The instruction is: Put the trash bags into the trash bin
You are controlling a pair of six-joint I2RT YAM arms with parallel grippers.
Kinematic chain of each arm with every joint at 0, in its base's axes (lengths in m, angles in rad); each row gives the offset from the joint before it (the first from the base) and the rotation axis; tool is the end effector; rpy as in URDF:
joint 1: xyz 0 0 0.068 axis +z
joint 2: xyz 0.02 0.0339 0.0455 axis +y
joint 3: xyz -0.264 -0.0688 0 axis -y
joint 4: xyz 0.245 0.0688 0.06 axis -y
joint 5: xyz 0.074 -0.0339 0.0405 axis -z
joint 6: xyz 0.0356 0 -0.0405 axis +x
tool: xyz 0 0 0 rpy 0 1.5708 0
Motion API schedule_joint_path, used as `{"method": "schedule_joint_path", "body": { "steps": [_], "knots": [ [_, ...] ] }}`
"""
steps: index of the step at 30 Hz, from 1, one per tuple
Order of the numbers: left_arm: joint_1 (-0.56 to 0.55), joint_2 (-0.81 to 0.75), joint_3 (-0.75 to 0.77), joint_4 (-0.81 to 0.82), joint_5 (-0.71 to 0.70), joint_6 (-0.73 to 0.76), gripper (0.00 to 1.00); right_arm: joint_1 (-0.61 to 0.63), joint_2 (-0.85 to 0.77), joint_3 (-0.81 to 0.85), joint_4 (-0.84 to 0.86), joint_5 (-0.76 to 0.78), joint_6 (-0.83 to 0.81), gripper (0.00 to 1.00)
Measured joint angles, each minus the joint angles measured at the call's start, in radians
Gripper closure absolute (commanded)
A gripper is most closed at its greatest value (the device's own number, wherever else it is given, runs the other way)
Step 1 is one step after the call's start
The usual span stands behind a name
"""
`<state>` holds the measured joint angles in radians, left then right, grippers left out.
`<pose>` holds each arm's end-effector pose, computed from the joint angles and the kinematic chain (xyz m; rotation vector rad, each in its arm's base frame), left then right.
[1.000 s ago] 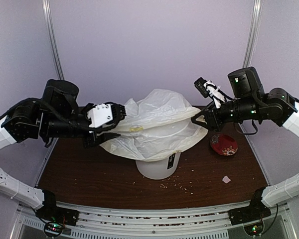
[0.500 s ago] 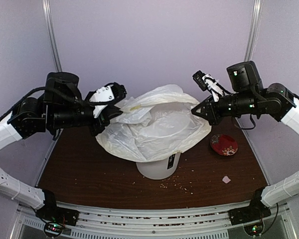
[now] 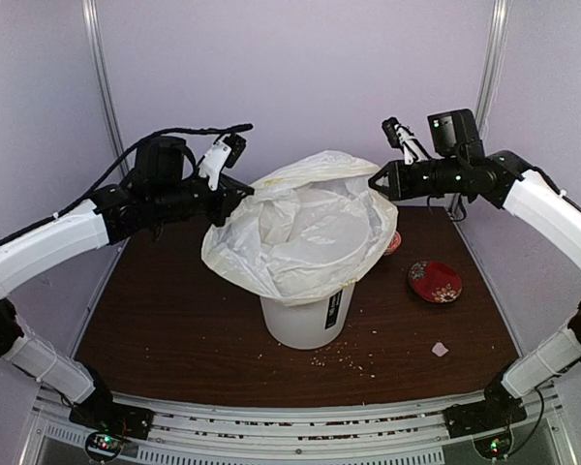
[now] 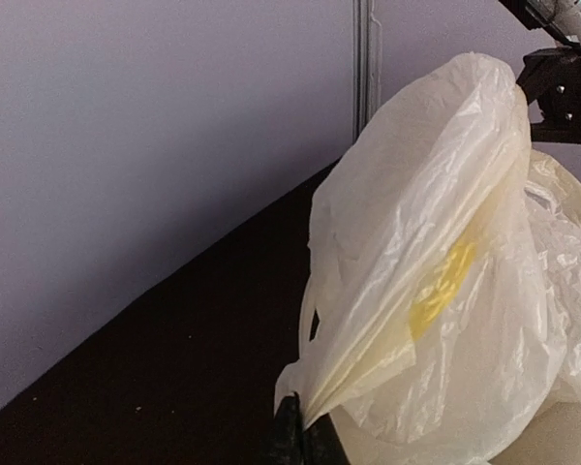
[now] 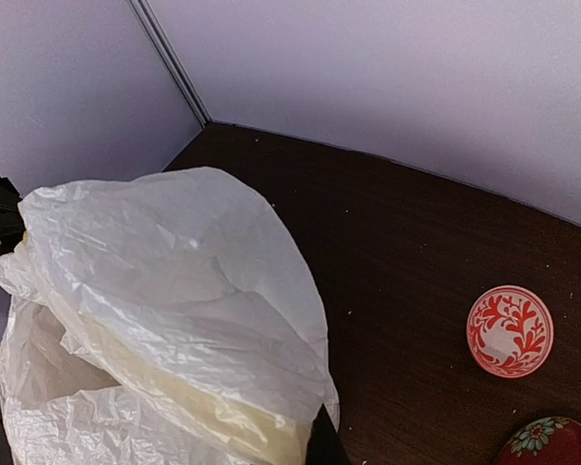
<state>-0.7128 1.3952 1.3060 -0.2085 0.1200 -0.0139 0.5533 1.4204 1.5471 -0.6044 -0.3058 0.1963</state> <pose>0.2452 -0.2176 0.3793 0.7337 1.7657 -0.6091 0.2596 0.1729 0.4154 -0.5683 2.0378 0.7712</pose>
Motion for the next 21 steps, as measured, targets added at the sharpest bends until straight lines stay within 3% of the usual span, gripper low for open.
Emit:
{"method": "schedule_joint_path", "body": {
  "steps": [8,21],
  "knots": [
    [0.046,0.134,0.001,0.101,0.043,-0.164,1.00,-0.015,0.141,-0.002,0.091,-0.063,0.094,1.00],
    [0.112,0.284,0.025,0.201,0.175,-0.446,1.00,-0.044,0.222,-0.069,0.211,-0.117,0.225,1.00]
  ]
}}
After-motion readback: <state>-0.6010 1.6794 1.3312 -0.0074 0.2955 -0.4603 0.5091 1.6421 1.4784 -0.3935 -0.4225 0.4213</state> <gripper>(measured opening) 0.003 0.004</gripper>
